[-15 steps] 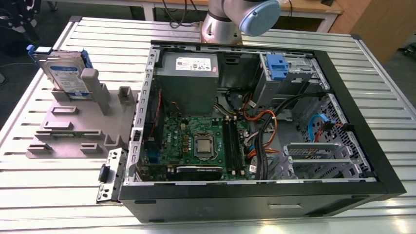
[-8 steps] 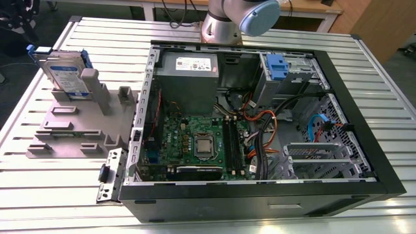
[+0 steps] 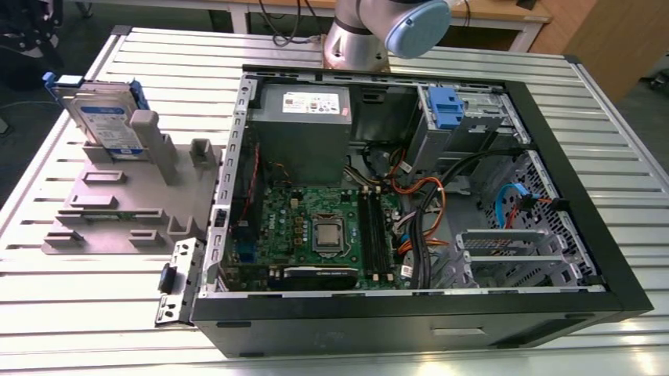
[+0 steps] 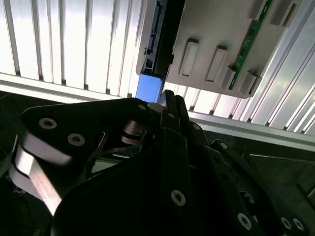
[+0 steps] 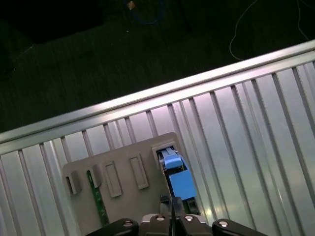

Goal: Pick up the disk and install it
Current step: 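Pick up the disk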

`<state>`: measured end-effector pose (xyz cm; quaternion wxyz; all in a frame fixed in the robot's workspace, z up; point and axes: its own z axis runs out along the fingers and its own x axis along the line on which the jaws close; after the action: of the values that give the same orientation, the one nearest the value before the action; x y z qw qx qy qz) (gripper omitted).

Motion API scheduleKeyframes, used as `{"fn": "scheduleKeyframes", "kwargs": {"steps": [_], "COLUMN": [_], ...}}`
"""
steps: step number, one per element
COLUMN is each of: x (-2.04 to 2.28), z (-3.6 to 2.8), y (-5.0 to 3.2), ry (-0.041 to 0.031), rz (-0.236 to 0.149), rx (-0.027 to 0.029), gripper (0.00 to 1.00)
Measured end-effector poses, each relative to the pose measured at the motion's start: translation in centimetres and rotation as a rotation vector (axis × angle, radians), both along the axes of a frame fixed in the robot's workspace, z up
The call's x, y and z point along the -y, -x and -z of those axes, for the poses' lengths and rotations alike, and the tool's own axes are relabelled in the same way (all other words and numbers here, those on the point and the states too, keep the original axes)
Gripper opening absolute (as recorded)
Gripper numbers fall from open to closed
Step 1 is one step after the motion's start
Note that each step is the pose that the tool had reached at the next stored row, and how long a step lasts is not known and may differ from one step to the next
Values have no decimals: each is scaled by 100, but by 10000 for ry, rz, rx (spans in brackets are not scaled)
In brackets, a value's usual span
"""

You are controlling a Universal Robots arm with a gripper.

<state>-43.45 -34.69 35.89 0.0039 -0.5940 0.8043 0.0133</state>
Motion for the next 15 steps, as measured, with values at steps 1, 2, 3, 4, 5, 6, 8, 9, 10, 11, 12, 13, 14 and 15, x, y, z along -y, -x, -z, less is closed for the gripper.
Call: {"fn": "scheduleKeyframes", "kwargs": {"steps": [1, 2, 3, 4, 5, 6, 8, 9, 10, 11, 12, 13, 14, 15], "x": [0, 0, -4, -12, -21, -32, -37, -37, -37, -37, -37, -37, -37, -37], "z": [6, 14, 25, 35, 43, 49, 55, 55, 55, 55, 56, 56, 56, 56], "y": [0, 1, 5, 8, 10, 12, 15, 15, 15, 15, 15, 15, 15, 15], "ry": [1, 0, 1, 1, 2, 2, 1, 2, 2, 1, 1, 1, 1, 1], "rz": [-113, -176, -211, -241, -257, -262, -263, -263, -263, -263, -262, -262, -262, -262], "rx": [3, 7, 10, 12, 13, 13, 16, 14, 14, 14, 15, 15, 15, 14], "gripper": [17, 17, 23, 29, 35, 35, 41, 47, 47, 53, 53, 53, 53, 53]}}
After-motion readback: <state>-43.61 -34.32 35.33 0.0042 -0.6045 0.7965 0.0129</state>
